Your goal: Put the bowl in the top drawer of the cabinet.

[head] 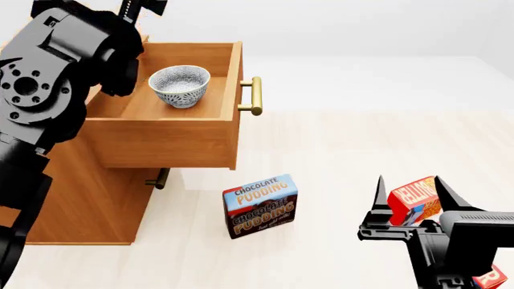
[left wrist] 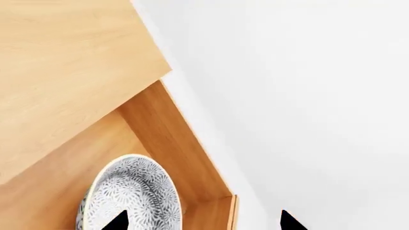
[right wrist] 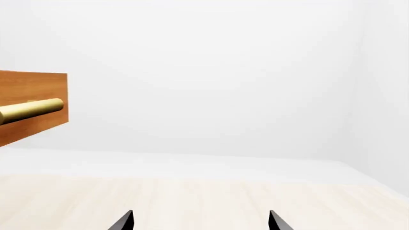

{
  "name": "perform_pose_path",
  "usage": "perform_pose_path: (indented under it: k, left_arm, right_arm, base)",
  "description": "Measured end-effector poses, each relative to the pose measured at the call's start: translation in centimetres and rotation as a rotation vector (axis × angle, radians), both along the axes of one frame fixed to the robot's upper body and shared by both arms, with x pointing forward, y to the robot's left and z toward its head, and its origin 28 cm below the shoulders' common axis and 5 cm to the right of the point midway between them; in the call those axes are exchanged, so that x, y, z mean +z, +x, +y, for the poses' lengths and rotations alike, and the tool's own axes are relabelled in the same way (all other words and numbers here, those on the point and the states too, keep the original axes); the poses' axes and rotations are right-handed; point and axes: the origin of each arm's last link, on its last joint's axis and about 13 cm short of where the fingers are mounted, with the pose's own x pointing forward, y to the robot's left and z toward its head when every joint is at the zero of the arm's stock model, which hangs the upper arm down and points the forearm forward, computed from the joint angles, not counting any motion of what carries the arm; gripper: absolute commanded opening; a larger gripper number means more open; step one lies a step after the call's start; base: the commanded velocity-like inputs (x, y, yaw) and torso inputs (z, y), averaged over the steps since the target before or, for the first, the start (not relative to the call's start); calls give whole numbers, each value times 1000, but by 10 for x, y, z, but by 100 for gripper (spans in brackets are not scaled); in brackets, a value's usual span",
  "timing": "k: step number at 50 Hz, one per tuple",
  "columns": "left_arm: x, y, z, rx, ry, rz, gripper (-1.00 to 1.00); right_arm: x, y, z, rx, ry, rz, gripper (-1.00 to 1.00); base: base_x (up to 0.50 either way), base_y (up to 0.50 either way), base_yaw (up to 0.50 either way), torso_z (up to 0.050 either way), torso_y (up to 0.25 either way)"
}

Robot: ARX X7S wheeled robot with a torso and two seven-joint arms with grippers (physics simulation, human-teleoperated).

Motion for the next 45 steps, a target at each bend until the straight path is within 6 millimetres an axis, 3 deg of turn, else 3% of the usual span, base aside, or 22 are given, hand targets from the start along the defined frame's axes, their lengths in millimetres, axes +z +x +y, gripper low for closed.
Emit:
perform_pose_path:
  k: [10, 21, 32, 45]
  left_arm:
    - [18, -24, -3, -119, -23, -164, 100]
    - [24, -67, -4, -308, 0, -370, 100]
    - [0, -117, 6, -473, 60, -595, 100]
    - [-36, -160, 25, -445, 142, -789, 100]
  right_arm:
    - [1, 0, 0, 0, 1, -2, 100]
    - [13, 4, 3, -9, -8, -32, 100]
    - [41, 2, 10, -6, -16, -117, 100]
    - [86, -15, 19, -54, -72, -290, 100]
  base:
    - [0, 0, 0, 0, 0]
    - [0, 0, 0, 0, 0]
    - [0, 0, 0, 0, 0]
    - [0, 0, 0, 0, 0]
